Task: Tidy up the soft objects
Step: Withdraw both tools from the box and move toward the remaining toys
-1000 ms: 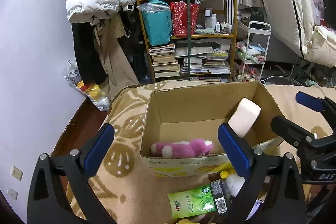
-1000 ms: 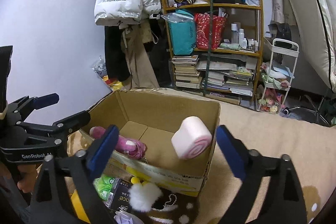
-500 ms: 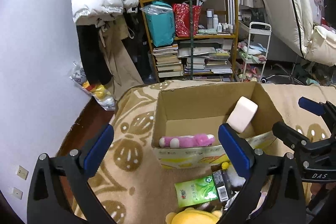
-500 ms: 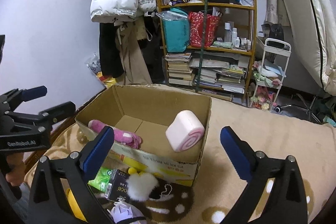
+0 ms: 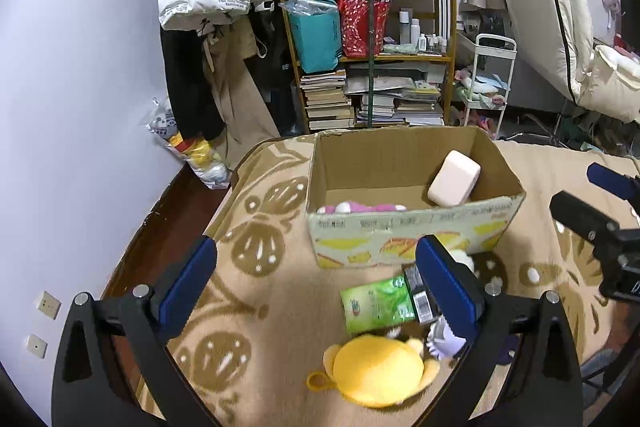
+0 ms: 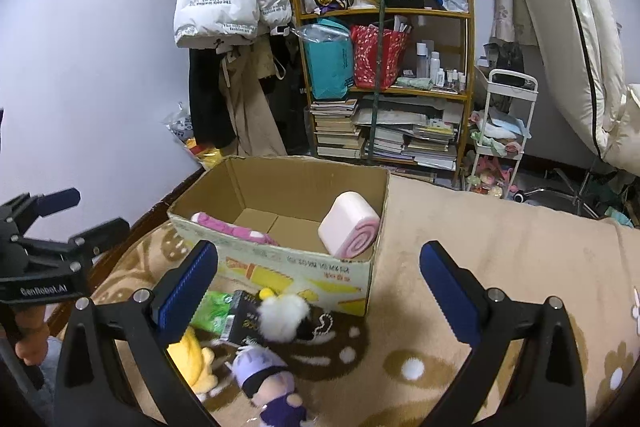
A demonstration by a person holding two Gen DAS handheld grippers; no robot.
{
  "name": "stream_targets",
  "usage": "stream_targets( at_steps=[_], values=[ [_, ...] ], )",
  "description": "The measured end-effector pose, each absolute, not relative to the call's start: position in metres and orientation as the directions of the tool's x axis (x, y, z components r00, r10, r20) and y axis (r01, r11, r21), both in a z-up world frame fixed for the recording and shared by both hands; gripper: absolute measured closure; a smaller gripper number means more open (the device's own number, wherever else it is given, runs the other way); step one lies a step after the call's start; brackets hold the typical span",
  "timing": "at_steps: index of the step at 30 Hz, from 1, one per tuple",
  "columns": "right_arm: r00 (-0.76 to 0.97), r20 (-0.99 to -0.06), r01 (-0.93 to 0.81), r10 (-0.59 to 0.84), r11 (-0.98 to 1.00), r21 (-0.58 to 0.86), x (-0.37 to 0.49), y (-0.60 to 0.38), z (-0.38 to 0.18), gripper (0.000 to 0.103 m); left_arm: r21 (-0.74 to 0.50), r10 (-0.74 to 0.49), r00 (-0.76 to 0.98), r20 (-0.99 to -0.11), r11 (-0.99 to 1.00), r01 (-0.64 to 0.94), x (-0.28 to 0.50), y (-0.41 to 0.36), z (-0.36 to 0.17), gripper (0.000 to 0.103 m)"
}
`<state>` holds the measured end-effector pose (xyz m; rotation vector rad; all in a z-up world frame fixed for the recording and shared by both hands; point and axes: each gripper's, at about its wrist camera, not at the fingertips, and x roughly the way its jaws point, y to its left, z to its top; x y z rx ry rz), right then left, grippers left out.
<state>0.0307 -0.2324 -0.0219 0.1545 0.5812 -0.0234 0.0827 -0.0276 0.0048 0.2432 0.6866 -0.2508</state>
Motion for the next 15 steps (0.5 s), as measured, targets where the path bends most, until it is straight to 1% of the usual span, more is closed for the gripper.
stream_targets(
  at_steps=[11,15],
  values=[
    [0.822,-0.569,0.061,0.020,0.991,0.123,0.001,-0.219,-0.017,0.000,0.125,-0.134,0.716,-0.685,0.947,0.297,0.049,-0.018,-0.003,0.005],
    [0.813,-0.583,0.061,0.013,0.992,0.107,-0.007,-0.214,-0.020,0.000,0.143,-0.116,0.714,-0.691,0.946,0.292,0.037,-0.017,-0.008,0.005]
  ],
)
